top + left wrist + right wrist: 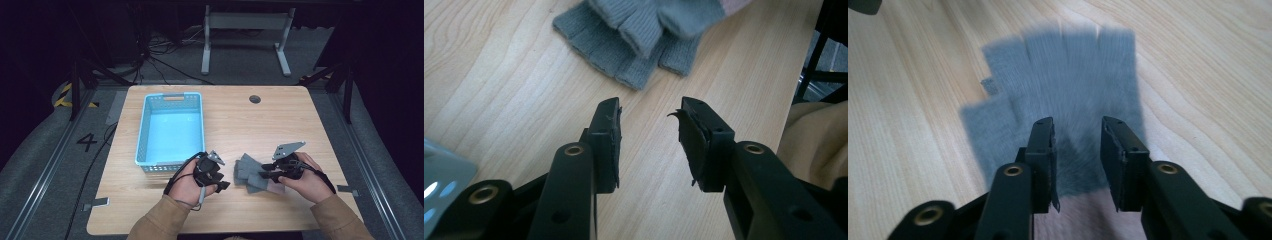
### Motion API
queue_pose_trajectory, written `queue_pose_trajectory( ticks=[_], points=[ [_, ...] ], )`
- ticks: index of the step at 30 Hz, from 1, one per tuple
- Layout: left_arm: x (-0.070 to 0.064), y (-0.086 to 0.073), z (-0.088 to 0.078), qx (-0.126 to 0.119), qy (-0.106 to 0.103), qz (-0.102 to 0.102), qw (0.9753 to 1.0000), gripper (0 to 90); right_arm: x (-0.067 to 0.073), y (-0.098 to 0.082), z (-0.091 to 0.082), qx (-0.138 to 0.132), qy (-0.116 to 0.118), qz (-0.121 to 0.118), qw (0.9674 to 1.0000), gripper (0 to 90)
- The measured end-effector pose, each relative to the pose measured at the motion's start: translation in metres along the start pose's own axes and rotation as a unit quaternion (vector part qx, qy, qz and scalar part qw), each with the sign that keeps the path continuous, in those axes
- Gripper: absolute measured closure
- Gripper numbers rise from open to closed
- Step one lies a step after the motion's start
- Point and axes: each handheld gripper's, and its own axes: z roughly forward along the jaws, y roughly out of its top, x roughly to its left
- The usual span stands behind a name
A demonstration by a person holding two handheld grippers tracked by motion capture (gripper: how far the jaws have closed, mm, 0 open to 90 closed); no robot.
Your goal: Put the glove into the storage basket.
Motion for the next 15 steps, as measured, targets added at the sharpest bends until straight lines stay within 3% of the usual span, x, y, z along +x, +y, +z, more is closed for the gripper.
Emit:
queue_pose_trajectory(
  ticks=[1,2,3,8,15],
  points=[
    [-0.001,0.001,0.003,0.004,-0.003,0.002,1.0,61.8,-0.001,-0.001,-0.002,-0.014,-0.005,0.004,0.9999,51.1],
    [-0.001,0.001,0.003,0.004,-0.003,0.002,1.0,61.7,-0.001,-0.001,-0.002,-0.014,-0.005,0.004,0.9999,51.1],
    [-0.001,0.002,0.004,0.006,-0.003,0.004,1.0,61.7,-0.001,-0.002,-0.008,-0.033,-0.012,0.01,0.9993,50.0],
    [-0.004,0.006,0.012,0.008,-0.002,0.01,0.9999,61.9,-0.003,-0.006,-0.023,-0.044,-0.024,0.021,0.9985,50.7],
    [-0.004,0.016,0.027,0.011,0.005,0.02,0.9997,64.9,-0.009,-0.025,-0.048,-0.024,-0.047,0.048,0.9974,57.2]
  ],
)
